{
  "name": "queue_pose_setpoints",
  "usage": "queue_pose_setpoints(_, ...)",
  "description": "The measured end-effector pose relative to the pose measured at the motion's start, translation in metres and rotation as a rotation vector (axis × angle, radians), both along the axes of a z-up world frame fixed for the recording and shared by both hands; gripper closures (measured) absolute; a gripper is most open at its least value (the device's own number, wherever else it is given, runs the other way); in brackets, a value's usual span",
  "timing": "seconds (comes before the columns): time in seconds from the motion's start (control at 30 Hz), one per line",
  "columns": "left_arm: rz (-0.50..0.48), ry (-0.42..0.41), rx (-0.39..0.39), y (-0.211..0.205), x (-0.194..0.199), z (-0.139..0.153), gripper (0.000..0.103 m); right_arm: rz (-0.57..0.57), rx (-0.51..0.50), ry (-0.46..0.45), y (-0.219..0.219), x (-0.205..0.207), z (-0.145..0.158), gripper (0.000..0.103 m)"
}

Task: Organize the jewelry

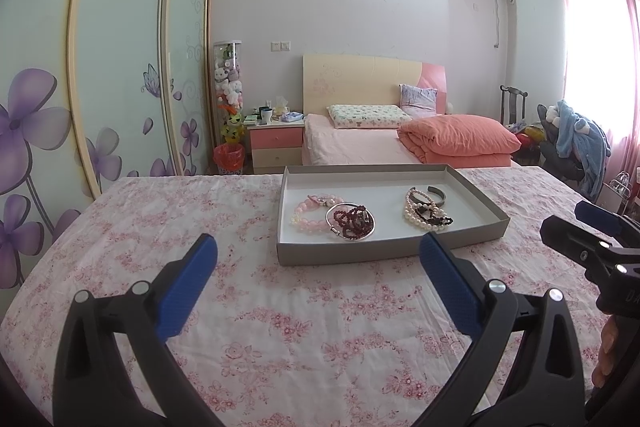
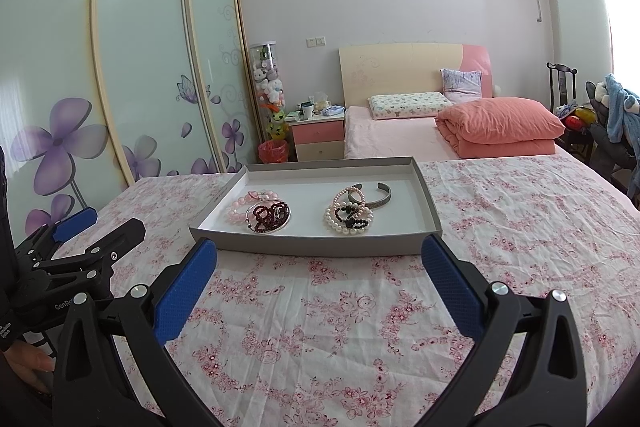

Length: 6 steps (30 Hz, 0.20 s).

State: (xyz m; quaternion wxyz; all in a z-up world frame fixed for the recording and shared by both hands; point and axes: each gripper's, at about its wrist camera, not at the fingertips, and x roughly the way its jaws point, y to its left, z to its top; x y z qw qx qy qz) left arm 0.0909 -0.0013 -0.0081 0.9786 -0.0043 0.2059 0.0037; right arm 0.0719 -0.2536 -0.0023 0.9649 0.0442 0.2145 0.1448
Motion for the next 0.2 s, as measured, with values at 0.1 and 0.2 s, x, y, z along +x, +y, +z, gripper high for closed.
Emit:
queue_pose_setpoints(0.1,-0.001,0.003,-0.004,-0.0001,-0.0006,-0.0004,0.004,0.000,0.000,-0.001,0.0000,0.0000,0.0001,0.002)
queue_pose_setpoints(0.2,-0.002,0.007,-0.006,0.0015,0.0019,-0.0007,0.004,0.001,-0.001,-0.001,0.0009,-0.0008,0.0000,0.002)
